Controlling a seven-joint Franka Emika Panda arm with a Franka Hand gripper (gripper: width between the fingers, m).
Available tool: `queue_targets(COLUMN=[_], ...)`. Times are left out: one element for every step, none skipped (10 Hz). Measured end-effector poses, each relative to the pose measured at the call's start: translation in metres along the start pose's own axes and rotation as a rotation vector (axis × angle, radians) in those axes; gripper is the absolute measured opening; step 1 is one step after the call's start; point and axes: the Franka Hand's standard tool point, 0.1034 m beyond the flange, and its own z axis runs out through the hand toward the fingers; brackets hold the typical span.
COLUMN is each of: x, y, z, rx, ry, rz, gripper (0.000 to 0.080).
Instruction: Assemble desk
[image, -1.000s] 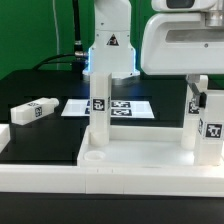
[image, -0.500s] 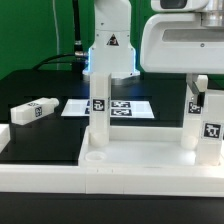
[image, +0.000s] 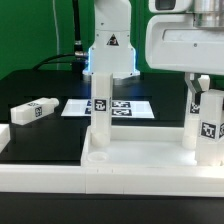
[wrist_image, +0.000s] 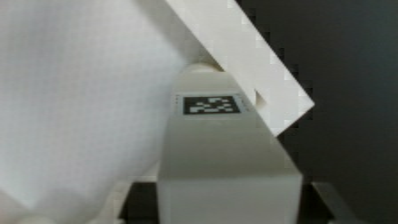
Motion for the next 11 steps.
queue_targets(x=[0.0004, 0.0007, 0.0005, 0.0003, -0.0002, -0.0001, 0.0001, -0.0002, -0.0022, -0.0042, -0.0047], y=[0.0002, 0.0008, 0.0012, 0.001, 0.0007, 0.0007, 0.0009, 0.0011, 0.0017, -0.0005, -0.0038], z=[-0.0002, -0.0002, -0.0002, -0.0001, 0.0, 0.0, 0.0, -0.0001, -0.0018, -0.0049, -0.0053], rx=[0.0, 0.001, 0.004, 0.006, 0.006, 0.006, 0.006, 0.001, -0.028, -0.051, -0.042], ry=[0.0, -0.004, -0.012, -0.015, -0.016, -0.016, -0.016, -0.015, -0.016, -0.009, -0.003], rz=[0.087, 0.155, 0.246, 0.302, 0.376, 0.381, 0.362, 0.33, 0.284, 0.208, 0.053], gripper=[0.0291, 0.0291, 0.0291, 0.0291, 0.0291, 0.0291, 0.0296, 0.0296, 0.0505, 0.0505, 0.0624])
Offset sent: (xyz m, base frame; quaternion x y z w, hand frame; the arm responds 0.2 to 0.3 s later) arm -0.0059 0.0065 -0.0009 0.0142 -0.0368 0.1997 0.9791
